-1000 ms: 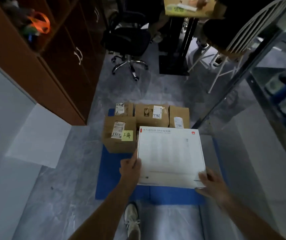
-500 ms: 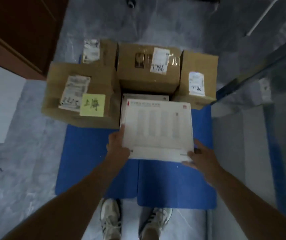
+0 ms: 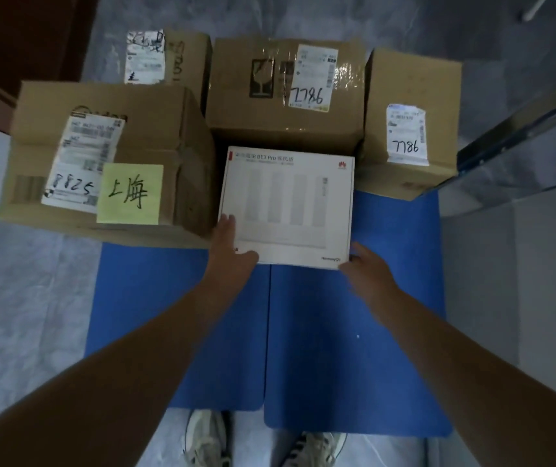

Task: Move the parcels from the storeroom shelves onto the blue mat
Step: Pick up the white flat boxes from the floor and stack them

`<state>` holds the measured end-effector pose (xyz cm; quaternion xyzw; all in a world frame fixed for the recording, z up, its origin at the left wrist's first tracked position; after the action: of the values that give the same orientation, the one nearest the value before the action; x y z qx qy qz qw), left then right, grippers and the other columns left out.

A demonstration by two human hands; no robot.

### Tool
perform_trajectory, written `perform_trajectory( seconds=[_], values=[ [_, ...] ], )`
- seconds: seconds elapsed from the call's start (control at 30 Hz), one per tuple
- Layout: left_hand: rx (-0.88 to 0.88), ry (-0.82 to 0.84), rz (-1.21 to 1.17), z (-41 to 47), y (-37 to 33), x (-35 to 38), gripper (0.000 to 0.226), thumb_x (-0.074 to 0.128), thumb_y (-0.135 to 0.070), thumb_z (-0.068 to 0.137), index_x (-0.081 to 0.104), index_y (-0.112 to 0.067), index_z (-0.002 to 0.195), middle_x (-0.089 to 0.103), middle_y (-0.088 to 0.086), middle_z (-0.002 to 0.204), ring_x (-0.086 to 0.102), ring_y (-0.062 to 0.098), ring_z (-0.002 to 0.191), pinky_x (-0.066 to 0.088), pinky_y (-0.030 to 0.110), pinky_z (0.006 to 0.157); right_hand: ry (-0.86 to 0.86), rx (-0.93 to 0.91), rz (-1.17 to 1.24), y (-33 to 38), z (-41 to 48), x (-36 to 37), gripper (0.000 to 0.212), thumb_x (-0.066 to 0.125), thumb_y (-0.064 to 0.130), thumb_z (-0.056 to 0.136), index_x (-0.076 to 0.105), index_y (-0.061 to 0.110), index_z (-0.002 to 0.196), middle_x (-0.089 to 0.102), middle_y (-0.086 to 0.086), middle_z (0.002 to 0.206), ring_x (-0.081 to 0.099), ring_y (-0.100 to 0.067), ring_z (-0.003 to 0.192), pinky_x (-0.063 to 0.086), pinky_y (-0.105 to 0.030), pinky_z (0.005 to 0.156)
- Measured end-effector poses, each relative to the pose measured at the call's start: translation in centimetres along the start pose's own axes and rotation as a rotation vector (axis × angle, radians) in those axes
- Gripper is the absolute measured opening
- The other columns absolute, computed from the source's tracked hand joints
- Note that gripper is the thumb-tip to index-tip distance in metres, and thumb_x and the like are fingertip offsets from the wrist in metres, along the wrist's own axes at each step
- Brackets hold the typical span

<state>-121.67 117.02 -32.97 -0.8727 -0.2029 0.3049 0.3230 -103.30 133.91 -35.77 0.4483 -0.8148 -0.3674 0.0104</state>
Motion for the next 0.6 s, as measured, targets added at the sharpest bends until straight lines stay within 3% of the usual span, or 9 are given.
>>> perform_trajectory(
  seconds=[0.07,0.13,0.2,0.27,0.33,0.37,0.43,0.5,0.6],
  values=[
    [0.028,0.073,0.017,-2.4,-2.7,0.2,0.074,0.053,0.0,0.094,0.012,-0.017,0.154,0.005,-0.004,0.161,0.009,0.013,0.147,0.009,0.012,0.113,-0.027,0.069,-0.076,0.5,-2.0,-1.2,0.045,0.051,0.01,0.091,0.049,0.014,0.135,0.061,-0.007,0.117,0.053,-0.017,0.085,0.042,-0.027,0.071],
    [0.048,0.142,0.032,-5.0,-6.6,-0.4,0.072,0.054,-0.002,0.095,0.014,-0.015,0.153,0.008,-0.003,0.161,0.011,0.012,0.146,0.009,-0.001,0.102,0.006,0.079,-0.161,2.7,-4.5,-2.6,0.051,0.057,0.013,0.09,0.044,0.013,0.14,0.058,-0.009,0.119,0.054,-0.017,0.081,0.042,-0.023,0.06],
    [0.089,0.181,0.071,-8.4,-11.3,-1.6,0.07,0.054,-0.003,0.095,0.016,-0.013,0.153,0.01,0.0,0.161,0.012,0.013,0.146,0.008,0.005,0.105,0.053,0.02,-0.231,6.9,-8.0,-4.6,0.049,0.062,0.014,0.088,0.049,0.014,0.136,0.059,-0.006,0.116,0.056,-0.015,0.079,0.041,-0.02,0.055],
    [0.147,0.179,0.103,-12.7,-16.9,-3.5,0.067,0.054,-0.007,0.096,0.018,-0.011,0.152,0.012,0.002,0.161,0.014,0.014,0.147,0.009,0.017,0.113,0.094,-0.071,-0.296,12.6,-12.3,-7.5,0.048,0.064,0.015,0.088,0.05,0.014,0.134,0.057,-0.01,0.127,0.059,-0.02,0.095,0.049,-0.026,0.067],
    [0.209,0.117,0.158,-17.1,-22.9,-5.9,0.065,0.056,-0.011,0.095,0.023,-0.007,0.151,0.019,0.007,0.159,0.022,0.019,0.145,0.019,0.024,0.114,0.155,-0.198,-0.444,19.5,-17.2,-10.3,0.046,0.061,0.017,0.091,0.05,0.011,0.134,0.056,-0.013,0.13,0.057,-0.028,0.112,0.046,-0.031,0.085],
    [0.239,0.101,0.174,-19.4,-26.2,-7.0,0.064,0.058,-0.012,0.094,0.027,-0.007,0.149,0.026,0.009,0.156,0.031,0.023,0.14,0.028,0.026,0.11,0.17,-0.259,-0.524,22.9,-20.3,-11.7,0.043,0.059,0.017,0.092,0.051,0.007,0.133,0.059,-0.013,0.125,0.057,-0.028,0.112,0.043,-0.031,0.086],
    [0.352,0.098,0.166,-24.2,-33.7,-9.5,0.062,0.062,-0.013,0.091,0.034,-0.011,0.146,0.037,0.009,0.148,0.046,0.026,0.127,0.04,0.022,0.093,0.128,-0.386,-0.476,30.1,-26.1,-14.5,0.042,0.063,0.012,0.09,0.053,0.0,0.129,0.062,-0.005,0.101,0.061,-0.018,0.091,0.045,-0.022,0.079],
    [0.474,0.103,0.204,-28.7,-40.0,-12.2,0.066,0.065,-0.012,0.088,0.035,-0.013,0.147,0.036,0.006,0.15,0.043,0.022,0.13,0.038,0.024,0.101,0.055,-0.469,-0.383,35.6,-30.8,-17.2,0.044,0.07,0.003,0.084,0.055,-0.003,0.125,0.057,0.005,0.084,0.056,-0.004,0.073,0.047,-0.012,0.067],
    [0.611,0.083,0.3,-34.8,-45.8,-16.4,0.07,0.069,-0.009,0.085,0.034,-0.008,0.146,0.031,0.007,0.153,0.033,0.022,0.139,0.028,0.024,0.11,0.064,-0.538,-0.408,40.4,-38.2,-18.8,0.053,0.073,0.008,0.082,0.05,0.008,0.131,0.053,0.001,0.099,0.055,-0.009,0.081,0.045,-0.013,0.065]
  ],
)
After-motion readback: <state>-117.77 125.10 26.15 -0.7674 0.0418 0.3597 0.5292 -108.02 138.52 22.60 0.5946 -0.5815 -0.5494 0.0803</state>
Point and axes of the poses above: each hand's wrist, its own z-axis towards the middle knuckle, its own x-axis out of the palm, y = z × x, the point moved 7 cm from there along z, towards the middle knuckle
